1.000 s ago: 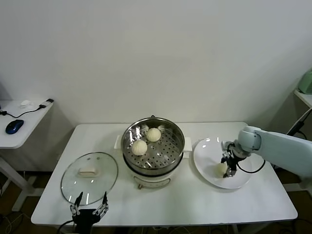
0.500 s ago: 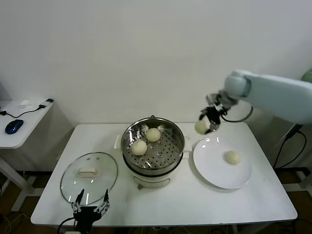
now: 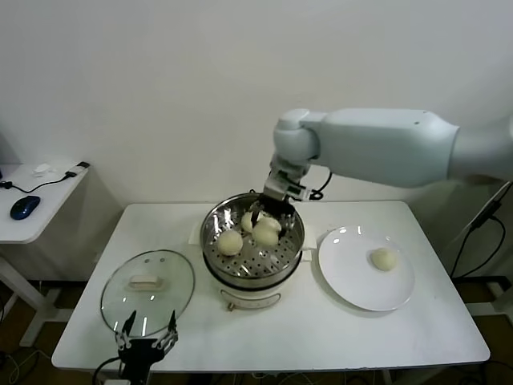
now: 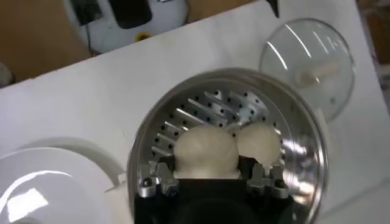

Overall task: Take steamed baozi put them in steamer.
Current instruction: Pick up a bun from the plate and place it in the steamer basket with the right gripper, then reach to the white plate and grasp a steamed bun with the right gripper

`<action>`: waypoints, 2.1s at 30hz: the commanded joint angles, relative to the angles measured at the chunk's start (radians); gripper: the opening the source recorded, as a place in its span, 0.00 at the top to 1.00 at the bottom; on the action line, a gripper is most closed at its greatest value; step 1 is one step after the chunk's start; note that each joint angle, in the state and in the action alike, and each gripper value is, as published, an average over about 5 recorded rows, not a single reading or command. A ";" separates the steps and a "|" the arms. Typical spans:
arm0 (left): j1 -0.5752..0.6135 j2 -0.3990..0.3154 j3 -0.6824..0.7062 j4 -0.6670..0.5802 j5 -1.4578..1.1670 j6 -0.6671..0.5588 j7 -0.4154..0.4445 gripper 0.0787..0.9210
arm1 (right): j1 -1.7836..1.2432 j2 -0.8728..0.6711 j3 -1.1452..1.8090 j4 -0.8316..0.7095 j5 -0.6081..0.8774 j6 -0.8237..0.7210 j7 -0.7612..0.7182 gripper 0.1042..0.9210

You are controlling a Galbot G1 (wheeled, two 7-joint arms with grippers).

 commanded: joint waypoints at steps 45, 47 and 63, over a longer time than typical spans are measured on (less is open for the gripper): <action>-0.020 0.005 0.012 0.001 0.000 0.004 0.006 0.12 | -0.073 -0.686 -0.125 -0.279 0.102 -0.432 -0.023 0.12; -0.027 0.002 0.014 0.004 -0.004 0.010 0.012 0.12 | -0.198 -0.692 -0.018 -0.322 0.053 -0.437 -0.017 0.12; -0.021 -0.023 0.005 0.017 -0.007 0.015 0.021 0.12 | -0.592 -0.460 0.324 -0.598 -0.079 -0.418 0.043 0.12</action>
